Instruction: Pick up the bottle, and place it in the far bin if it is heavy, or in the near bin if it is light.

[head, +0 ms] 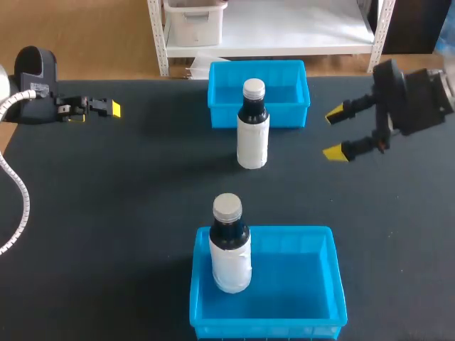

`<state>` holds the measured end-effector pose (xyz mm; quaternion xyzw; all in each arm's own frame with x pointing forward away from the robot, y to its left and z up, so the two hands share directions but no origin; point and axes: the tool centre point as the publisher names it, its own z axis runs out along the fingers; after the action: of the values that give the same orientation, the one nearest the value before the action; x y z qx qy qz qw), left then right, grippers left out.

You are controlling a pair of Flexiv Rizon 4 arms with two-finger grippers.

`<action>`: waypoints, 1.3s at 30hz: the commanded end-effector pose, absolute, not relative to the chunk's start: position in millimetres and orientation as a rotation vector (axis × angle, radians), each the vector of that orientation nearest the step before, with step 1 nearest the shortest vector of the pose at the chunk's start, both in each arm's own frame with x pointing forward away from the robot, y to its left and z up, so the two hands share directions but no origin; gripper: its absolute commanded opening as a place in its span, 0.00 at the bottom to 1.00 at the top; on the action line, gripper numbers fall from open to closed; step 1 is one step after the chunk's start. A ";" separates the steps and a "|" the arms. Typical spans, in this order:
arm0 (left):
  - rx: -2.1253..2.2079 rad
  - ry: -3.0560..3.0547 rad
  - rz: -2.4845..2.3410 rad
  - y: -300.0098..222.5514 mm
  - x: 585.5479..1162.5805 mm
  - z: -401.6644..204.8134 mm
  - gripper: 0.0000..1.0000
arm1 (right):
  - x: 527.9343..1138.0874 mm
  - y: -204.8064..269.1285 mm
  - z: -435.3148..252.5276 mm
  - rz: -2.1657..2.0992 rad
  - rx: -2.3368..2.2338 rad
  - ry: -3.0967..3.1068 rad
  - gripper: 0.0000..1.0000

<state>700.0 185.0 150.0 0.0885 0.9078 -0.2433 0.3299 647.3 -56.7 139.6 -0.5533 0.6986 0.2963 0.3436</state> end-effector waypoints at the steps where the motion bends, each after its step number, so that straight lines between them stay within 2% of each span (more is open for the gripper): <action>1: 0.231 2.374 -0.636 185.0 700.0 150.0 1.00 | 700.7 -46.1 125.7 0.859 -1.481 1.775 1.00; 18: 0.231 2.374 -0.636 185.0 700.0 150.0 1.00 | 761.4 9.0 122.9 0.914 -1.531 1.673 1.00; 39: 0.231 2.374 -0.636 185.0 700.0 150.0 1.00 | 744.4 52.1 130.1 0.991 -1.555 1.600 1.00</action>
<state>700.0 185.0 150.0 0.0885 0.9078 -0.2433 0.3299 747.2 48.3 132.8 -0.5991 0.6144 0.3845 0.3402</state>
